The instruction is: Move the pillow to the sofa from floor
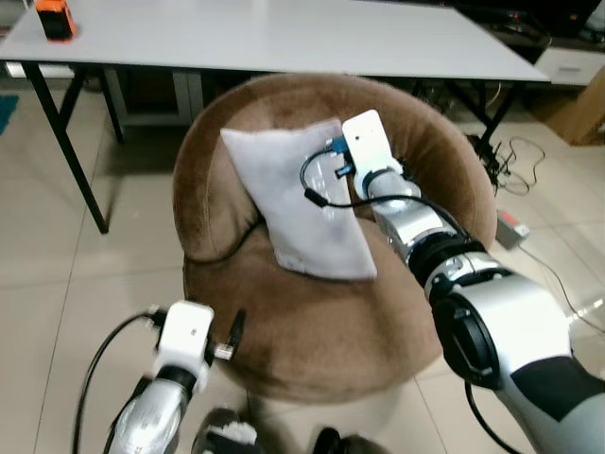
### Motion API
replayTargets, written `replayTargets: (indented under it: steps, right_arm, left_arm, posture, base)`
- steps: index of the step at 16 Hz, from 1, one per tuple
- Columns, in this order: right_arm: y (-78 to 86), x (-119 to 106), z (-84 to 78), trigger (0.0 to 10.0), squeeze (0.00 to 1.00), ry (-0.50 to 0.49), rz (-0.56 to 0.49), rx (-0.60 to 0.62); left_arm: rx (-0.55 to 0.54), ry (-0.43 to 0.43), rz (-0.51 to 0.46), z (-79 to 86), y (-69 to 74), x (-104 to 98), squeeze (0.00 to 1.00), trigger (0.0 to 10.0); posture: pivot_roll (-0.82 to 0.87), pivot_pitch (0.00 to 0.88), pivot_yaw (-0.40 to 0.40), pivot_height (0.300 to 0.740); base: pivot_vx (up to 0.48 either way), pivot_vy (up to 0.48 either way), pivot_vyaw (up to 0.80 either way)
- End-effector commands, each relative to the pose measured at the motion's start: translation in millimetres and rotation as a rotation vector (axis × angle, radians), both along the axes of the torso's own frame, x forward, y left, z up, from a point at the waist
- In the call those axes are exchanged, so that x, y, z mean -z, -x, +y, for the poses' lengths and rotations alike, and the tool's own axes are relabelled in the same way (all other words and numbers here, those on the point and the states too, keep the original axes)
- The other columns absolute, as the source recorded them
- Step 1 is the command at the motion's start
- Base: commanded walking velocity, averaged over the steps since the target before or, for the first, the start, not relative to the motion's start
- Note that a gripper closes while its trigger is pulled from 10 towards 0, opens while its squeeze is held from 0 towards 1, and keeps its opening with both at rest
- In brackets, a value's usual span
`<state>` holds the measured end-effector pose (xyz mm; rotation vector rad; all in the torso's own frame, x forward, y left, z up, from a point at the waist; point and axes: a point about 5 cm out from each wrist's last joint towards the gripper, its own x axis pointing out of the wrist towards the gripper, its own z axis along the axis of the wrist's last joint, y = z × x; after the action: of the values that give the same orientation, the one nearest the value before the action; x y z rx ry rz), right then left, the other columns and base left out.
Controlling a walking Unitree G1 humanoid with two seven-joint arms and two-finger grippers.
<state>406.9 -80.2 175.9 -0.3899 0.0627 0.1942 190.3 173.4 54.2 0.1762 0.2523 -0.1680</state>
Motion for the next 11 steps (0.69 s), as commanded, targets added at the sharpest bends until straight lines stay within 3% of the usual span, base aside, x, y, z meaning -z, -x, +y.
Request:
replayTargets:
  steps: [1, 3, 4, 8, 11]
  right_arm:
    - [-0.3, 0, -0.9, 10.0, 1.0, 0.004, 0.007, 0.009]
    - [0.8, 3, 0.8, 10.0, 1.0, 0.029, 0.007, 0.016]
    - [1.0, 3, 1.6, 10.0, 0.0, 0.03, 0.008, 0.012]
    - [1.0, 1, 4.4, 10.0, 0.0, 0.025, 0.0, 0.005]
    - [-2.0, -6, -5.6, 10.0, 0.0, 0.01, -0.029, 0.007]
  left_arm:
    - [-0.011, -0.013, 0.005, 0.9, 5.5, -2, 0.0, 10.0]
    - [-0.038, -0.021, 0.028, 5.1, 17.7, -2, 0.0, 10.0]
    - [-0.04, -0.022, 0.033, 5.3, 20.2, -2, 0.0, 10.0]
    - [-0.042, -0.027, 0.051, 3.9, 22.3, -2, 0.0, 10.0]
    - [-0.035, -0.016, 0.039, 0.0, 5.2, 1, 0.0, 10.0]
  posture:
    - [0.46, 0.18, -0.155, 0.74]
    - [0.47, 0.214, -0.157, 0.74]
    - [0.47, 0.218, -0.157, 0.74]
    - [0.44, 0.221, -0.159, 0.74]
    - [0.41, 0.172, -0.151, 0.74]
  base:
    - [0.0, 0.0, 0.0]
    - [0.0, 0.0, 0.0]
    - [0.0, 0.0, 0.0]
    - [0.0, 0.0, 0.0]
    - [0.0, 0.0, 0.0]
